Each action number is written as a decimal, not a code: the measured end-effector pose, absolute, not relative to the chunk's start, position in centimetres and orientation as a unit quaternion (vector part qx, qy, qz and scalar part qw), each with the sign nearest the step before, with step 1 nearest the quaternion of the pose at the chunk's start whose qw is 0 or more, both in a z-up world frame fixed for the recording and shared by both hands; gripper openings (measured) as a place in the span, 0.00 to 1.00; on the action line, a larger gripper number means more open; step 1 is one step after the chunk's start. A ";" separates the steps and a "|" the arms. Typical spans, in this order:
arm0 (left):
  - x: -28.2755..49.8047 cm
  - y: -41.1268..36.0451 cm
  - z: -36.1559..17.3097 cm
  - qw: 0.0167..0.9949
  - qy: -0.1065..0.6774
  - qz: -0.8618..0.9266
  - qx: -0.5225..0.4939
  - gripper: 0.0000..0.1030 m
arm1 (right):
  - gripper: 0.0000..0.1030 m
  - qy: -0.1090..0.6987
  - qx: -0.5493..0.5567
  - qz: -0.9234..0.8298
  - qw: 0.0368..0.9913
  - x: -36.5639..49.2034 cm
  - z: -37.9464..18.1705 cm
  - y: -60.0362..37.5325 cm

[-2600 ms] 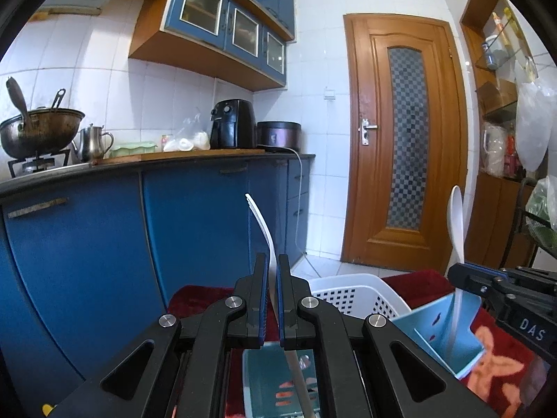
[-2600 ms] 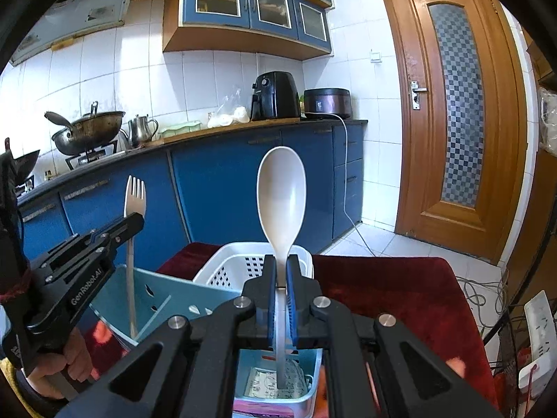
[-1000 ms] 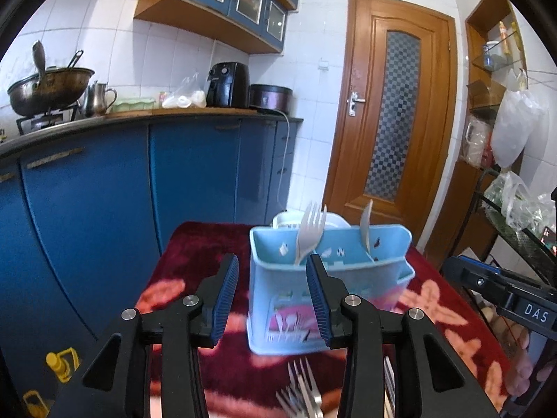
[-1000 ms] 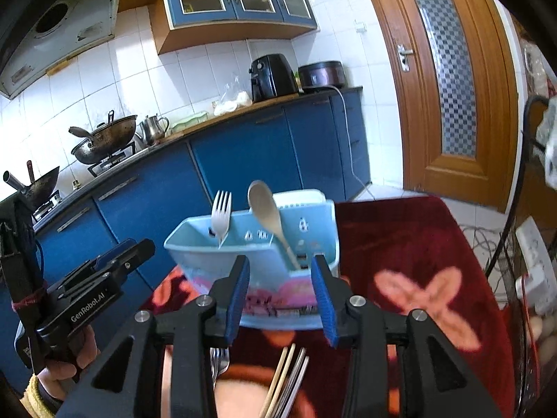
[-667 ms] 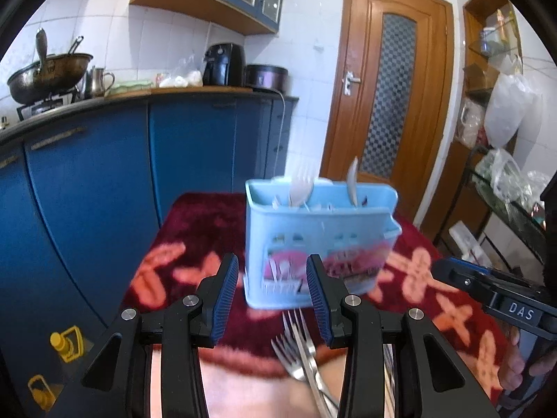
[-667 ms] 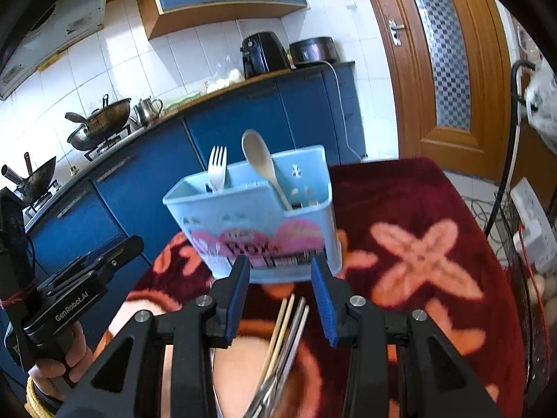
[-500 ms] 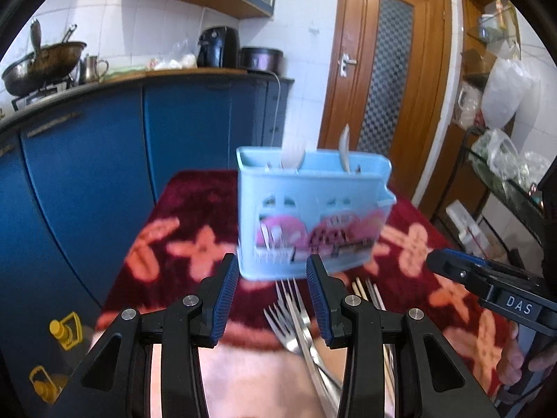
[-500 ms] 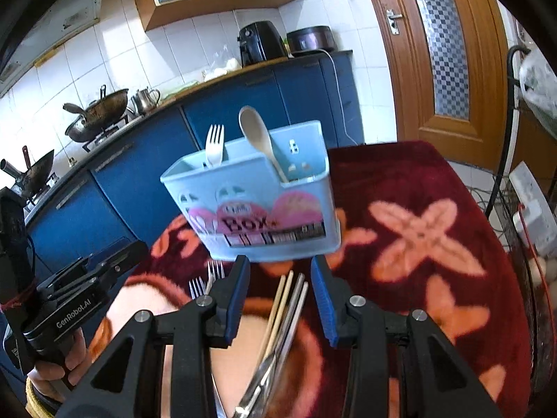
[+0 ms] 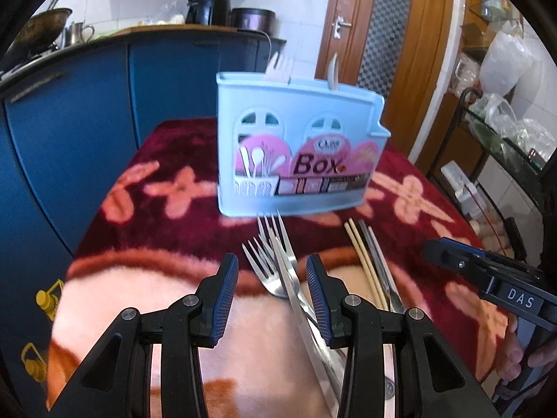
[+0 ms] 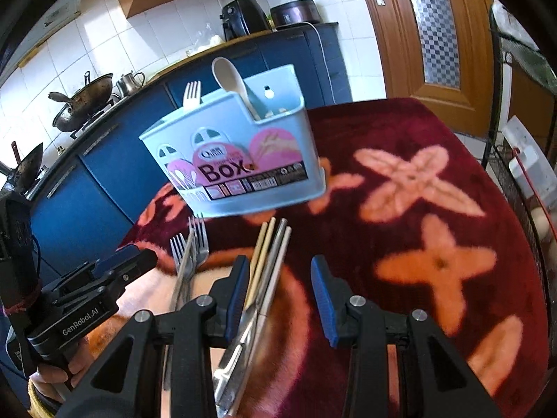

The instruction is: Organize utensils

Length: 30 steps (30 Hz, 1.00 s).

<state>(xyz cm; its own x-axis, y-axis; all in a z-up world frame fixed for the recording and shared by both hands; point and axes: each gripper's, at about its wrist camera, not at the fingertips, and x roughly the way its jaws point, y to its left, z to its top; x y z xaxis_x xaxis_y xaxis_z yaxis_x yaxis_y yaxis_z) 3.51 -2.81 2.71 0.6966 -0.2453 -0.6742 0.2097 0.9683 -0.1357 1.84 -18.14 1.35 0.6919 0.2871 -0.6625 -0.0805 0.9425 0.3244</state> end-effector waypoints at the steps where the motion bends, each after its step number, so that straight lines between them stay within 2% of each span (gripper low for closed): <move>1: 3.5 -3.0 2.4 0.919 0.374 -0.125 -0.023 0.41 | 0.39 0.382 0.138 0.100 0.908 1.8 1.1 -18.2; 10: 3.9 -4.1 0.5 0.905 0.402 -0.136 -0.014 0.40 | 0.39 0.400 0.150 0.094 0.899 1.8 -0.6 -18.9; 16: 4.4 -4.4 -0.4 0.893 0.421 -0.157 -0.030 0.16 | 0.39 0.404 0.160 0.097 0.895 1.7 -1.1 -19.2; 18: 4.4 -4.4 -0.6 0.892 0.422 -0.160 -0.035 0.15 | 0.39 0.405 0.157 0.097 0.895 1.7 -1.2 -19.1; 20: 4.4 -4.4 -0.5 0.893 0.418 -0.161 -0.036 0.09 | 0.39 0.406 0.155 0.099 0.895 1.7 -1.2 -19.0; 30: 3.5 -2.8 0.9 0.904 0.395 -0.153 -0.061 0.05 | 0.39 0.406 0.145 0.105 0.896 1.7 -0.7 -18.2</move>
<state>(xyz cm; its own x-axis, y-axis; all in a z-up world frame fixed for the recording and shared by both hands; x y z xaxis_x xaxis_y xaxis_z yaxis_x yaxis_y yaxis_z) 3.51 -2.80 0.89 0.6412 -0.3256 -0.6949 0.2287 0.9455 -0.2319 1.69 -18.15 -0.66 0.6482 0.3065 -0.6971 -0.0706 0.9357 0.3457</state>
